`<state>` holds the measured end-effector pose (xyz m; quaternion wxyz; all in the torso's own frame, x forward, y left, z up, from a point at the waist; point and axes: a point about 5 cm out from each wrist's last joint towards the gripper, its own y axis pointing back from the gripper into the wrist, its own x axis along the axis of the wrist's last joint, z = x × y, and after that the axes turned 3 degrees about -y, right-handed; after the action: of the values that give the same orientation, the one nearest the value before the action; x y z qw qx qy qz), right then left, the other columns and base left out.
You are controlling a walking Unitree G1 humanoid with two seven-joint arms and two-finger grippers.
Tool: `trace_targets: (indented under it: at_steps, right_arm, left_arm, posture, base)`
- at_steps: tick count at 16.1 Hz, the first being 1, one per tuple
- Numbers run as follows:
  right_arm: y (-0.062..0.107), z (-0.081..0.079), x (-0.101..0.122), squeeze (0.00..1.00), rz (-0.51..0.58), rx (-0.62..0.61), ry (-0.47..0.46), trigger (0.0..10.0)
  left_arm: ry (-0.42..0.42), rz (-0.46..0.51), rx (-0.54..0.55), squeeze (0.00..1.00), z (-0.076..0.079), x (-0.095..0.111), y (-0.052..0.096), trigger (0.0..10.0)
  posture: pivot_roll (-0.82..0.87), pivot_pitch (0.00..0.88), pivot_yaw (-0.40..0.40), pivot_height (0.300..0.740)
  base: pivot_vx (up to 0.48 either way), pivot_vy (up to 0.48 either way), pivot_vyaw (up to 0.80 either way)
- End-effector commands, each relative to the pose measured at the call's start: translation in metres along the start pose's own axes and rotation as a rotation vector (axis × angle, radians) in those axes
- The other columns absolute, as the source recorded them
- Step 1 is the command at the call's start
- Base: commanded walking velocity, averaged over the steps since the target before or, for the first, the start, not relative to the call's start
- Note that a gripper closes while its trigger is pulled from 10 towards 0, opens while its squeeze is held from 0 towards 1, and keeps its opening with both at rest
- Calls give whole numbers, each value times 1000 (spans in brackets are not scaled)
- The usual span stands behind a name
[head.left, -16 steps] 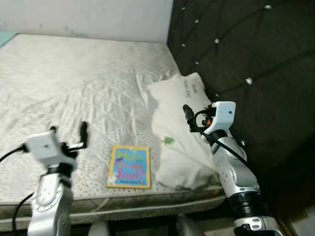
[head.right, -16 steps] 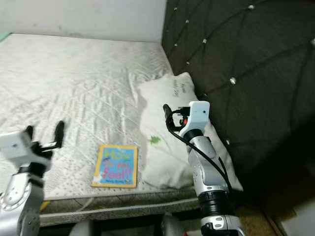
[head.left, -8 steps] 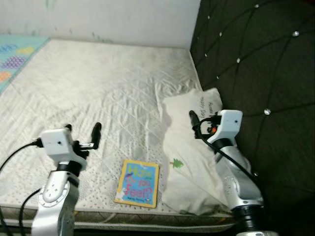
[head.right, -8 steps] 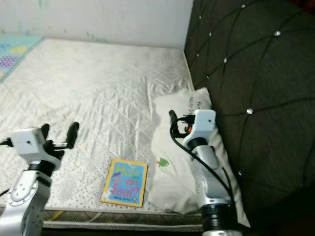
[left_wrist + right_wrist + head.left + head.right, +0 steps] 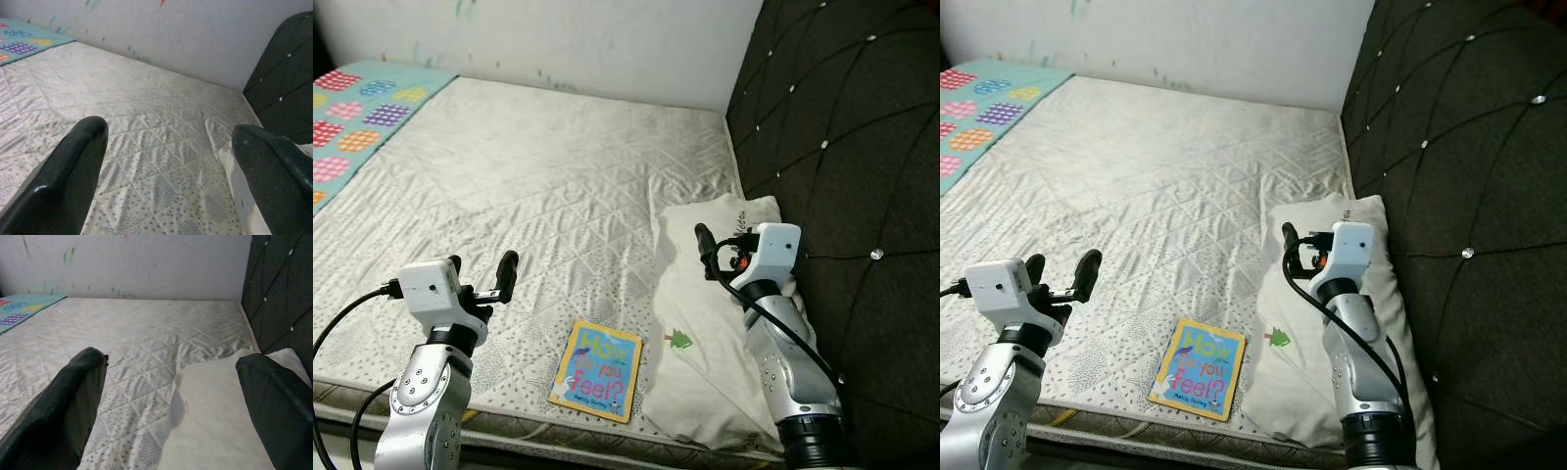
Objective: Clean up the room
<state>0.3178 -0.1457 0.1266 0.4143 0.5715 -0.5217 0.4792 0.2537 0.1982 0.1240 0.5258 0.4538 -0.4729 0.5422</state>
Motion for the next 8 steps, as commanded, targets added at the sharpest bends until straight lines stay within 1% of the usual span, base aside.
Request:
trace_targets:
  at_steps: [1, 5, 8]
  right_arm:
    - [1, 3, 2, 0, 1, -7, 3, 10000]
    - [5, 0, 0, 0, -9, 16, 10, 10000]
    - [5, -4, -1, 0, -12, 32, 6, 10000]
  left_arm:
    - [0, 3, -17, 0, 2, 3, 2, 10000]
    - [10, -3, -21, 0, 3, 3, 2, 10000]
    - [17, -4, -19, 0, 3, 3, 3, 10000]
  posture:
    - [24, 0, -55, 740]
    - [26, 0, -55, 740]
    - [27, 0, -54, 740]
  base:
    - [0, 0, 0]
    - [0, 327, 0]
    - [0, 420, 0]
